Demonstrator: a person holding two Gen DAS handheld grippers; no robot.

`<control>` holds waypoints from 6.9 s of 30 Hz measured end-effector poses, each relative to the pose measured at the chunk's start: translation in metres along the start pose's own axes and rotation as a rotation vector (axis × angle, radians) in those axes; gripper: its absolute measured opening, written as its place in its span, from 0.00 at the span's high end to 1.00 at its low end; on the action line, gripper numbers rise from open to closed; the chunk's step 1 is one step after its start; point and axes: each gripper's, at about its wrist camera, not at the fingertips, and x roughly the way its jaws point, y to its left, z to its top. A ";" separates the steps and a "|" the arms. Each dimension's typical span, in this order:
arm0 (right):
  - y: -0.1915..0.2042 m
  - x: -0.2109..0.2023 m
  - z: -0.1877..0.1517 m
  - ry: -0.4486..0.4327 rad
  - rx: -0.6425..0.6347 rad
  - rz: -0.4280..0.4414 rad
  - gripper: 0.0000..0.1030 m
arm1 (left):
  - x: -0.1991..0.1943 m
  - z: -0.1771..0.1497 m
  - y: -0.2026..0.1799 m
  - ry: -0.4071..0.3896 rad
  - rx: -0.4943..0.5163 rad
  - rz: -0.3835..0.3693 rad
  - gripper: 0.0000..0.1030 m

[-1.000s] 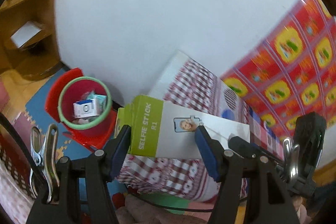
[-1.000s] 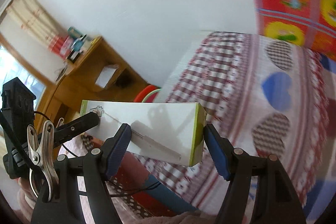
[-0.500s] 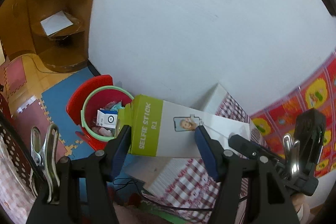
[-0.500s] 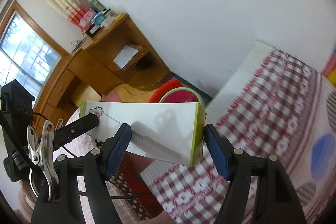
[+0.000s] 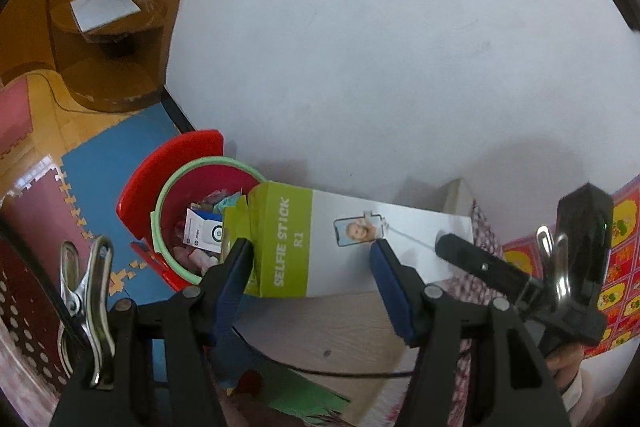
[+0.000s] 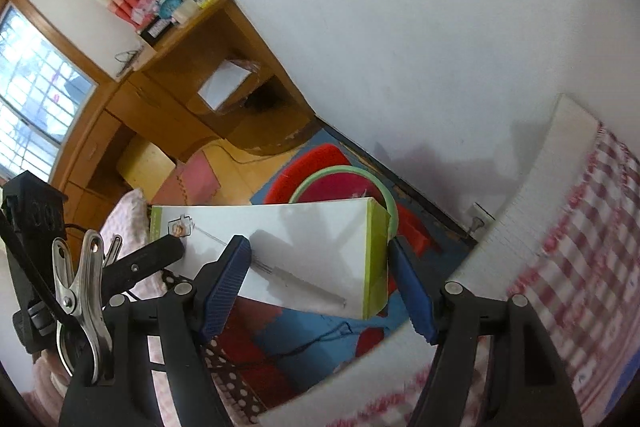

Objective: Collect trash
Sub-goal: 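Lift the selfie stick box with both tools and carry it to the bucket, then open both tools over the red bucket to drop the selfie stick box, then move both open tools away from the bucket toward the bed, then reach both open tools down to the white plastic piece on the bed, then close the left tool on the white plastic piece while the right tool presses its other side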

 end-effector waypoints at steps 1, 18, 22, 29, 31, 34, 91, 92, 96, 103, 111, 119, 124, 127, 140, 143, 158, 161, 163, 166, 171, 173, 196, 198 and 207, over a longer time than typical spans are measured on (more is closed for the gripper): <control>0.000 0.009 0.003 0.010 0.001 -0.009 0.30 | 0.007 0.003 0.006 0.014 0.001 -0.003 0.38; -0.004 0.109 0.047 0.140 0.007 -0.126 0.31 | 0.097 0.044 0.067 0.170 -0.038 -0.054 0.38; -0.011 0.135 0.054 0.190 -0.036 -0.168 0.31 | 0.123 0.044 0.080 0.198 -0.056 -0.063 0.38; -0.024 0.185 0.066 0.313 -0.040 -0.206 0.32 | 0.164 0.048 0.106 0.237 -0.055 -0.058 0.38; -0.029 0.195 0.070 0.339 -0.006 -0.197 0.32 | 0.173 0.049 0.117 0.253 -0.080 -0.069 0.38; -0.025 0.210 0.073 0.367 -0.037 -0.218 0.33 | 0.187 0.051 0.129 0.270 -0.089 -0.056 0.38; 0.063 -0.023 -0.051 -0.002 -0.047 0.017 0.34 | 0.026 0.011 -0.022 0.127 0.212 0.130 0.41; 0.061 -0.033 -0.055 -0.017 -0.040 0.026 0.34 | 0.021 0.008 -0.028 0.119 0.223 0.130 0.41; 0.056 -0.067 -0.072 -0.073 -0.038 0.035 0.34 | 0.003 -0.008 -0.057 0.105 0.256 0.137 0.40; 0.034 -0.116 -0.104 -0.128 -0.017 0.053 0.34 | -0.009 -0.043 -0.105 0.096 0.299 0.131 0.40; -0.005 -0.164 -0.141 -0.165 0.018 0.052 0.34 | -0.014 -0.084 -0.154 0.088 0.307 0.124 0.40; -0.050 -0.210 -0.184 -0.196 0.072 0.050 0.34 | -0.010 -0.126 -0.209 0.102 0.343 0.115 0.40; -0.073 -0.237 -0.206 -0.242 0.137 0.017 0.34 | -0.010 -0.144 -0.245 0.115 0.410 0.094 0.40; -0.080 -0.251 -0.217 -0.270 0.171 -0.011 0.34 | -0.010 -0.153 -0.265 0.129 0.468 0.080 0.40; -0.112 -0.299 -0.265 -0.396 0.390 -0.171 0.34 | -0.001 -0.182 -0.327 0.187 0.683 -0.041 0.40; -0.126 -0.306 -0.279 -0.418 0.449 -0.202 0.34 | 0.003 -0.193 -0.342 0.199 0.735 -0.058 0.40; -0.217 -0.366 -0.324 -0.477 0.588 -0.324 0.34 | 0.045 -0.258 -0.449 0.262 0.870 -0.121 0.42; -0.242 -0.377 -0.331 -0.472 0.599 -0.340 0.34 | 0.061 -0.274 -0.475 0.280 0.891 -0.120 0.50; -0.260 -0.385 -0.337 -0.465 0.605 -0.340 0.34 | 0.074 -0.284 -0.492 0.296 0.891 -0.120 0.51; -0.287 -0.396 -0.345 -0.455 0.613 -0.351 0.34 | 0.092 -0.300 -0.518 0.315 0.894 -0.118 0.52; -0.332 -0.414 -0.360 -0.450 0.645 -0.368 0.34 | 0.119 -0.322 -0.559 0.304 0.924 -0.112 0.54; -0.347 -0.419 -0.363 -0.450 0.650 -0.376 0.34 | 0.130 -0.329 -0.575 0.297 0.935 -0.111 0.55; -0.482 -0.382 -0.319 -0.409 0.653 -0.323 0.75 | 0.254 -0.342 -0.646 0.324 0.894 -0.062 0.70; -0.486 -0.380 -0.317 -0.411 0.654 -0.316 0.75 | 0.259 -0.342 -0.647 0.321 0.880 -0.065 0.70; -0.506 -0.371 -0.313 -0.400 0.664 -0.300 0.75 | 0.283 -0.346 -0.654 0.291 0.850 -0.017 0.70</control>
